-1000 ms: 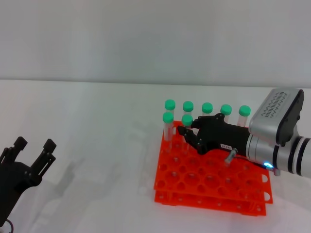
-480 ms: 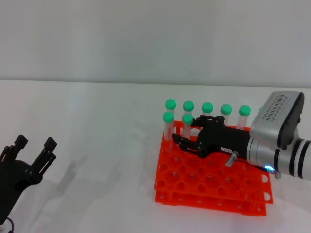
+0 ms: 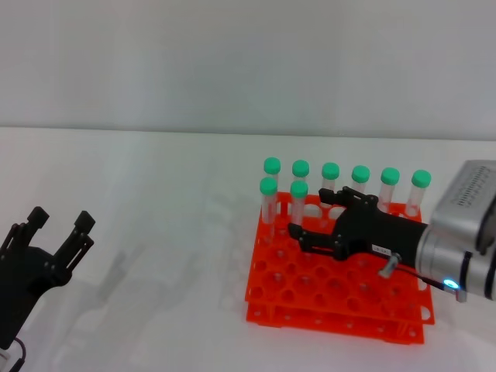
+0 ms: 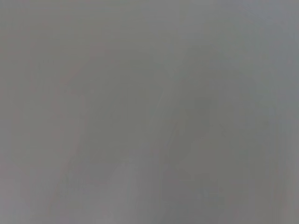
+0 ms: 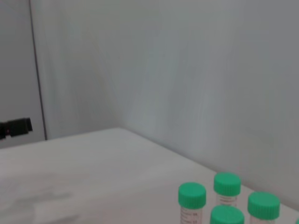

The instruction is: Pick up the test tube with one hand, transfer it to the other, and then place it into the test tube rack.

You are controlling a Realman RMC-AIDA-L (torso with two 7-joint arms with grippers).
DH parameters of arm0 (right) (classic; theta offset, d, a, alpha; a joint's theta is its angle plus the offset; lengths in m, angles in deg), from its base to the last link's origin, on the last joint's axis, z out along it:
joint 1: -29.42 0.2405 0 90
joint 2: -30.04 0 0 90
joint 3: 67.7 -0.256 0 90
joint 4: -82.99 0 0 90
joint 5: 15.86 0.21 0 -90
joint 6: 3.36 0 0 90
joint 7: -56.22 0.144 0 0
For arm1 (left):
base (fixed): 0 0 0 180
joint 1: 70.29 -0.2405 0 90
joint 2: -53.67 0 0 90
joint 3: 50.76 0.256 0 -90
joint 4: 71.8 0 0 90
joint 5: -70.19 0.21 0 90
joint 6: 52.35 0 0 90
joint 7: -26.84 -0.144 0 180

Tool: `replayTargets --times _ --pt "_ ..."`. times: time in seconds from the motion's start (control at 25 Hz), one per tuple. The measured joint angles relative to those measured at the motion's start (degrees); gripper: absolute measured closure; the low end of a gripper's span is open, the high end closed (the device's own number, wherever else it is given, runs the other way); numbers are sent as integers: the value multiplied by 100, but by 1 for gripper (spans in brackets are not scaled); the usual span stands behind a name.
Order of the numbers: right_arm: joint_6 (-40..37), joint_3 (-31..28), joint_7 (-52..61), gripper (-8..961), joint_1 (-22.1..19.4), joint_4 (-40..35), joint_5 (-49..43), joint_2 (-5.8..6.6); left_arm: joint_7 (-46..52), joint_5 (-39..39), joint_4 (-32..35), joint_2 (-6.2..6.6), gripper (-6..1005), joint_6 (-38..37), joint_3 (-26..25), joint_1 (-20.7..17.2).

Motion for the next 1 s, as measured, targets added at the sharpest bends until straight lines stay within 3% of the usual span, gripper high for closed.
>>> replayTargets --times 0.4,0.52,0.6,0.76,1.0 --pt "-879 -486 16 85 -482 18 -14 157 -2 0 4 10 166 29 -61 62" --pt "-1258 -1049 -89 85 -791 49 -11 191 -15 -3 1 13 166 31 -85 69" --pt "-1500 -1605 -418 85 -1047 65 -9 148 -20 -41 0 13 166 32 -86 77" --pt "-1635 -2827 -1628 85 -1547 141 229 -53 -25 -147 -2 -2 166 31 -88 83" --pt "-1646 -3321 -2931 85 -1372 1242 1859 -19 -26 -314 -4 -10 166 30 -88 52"
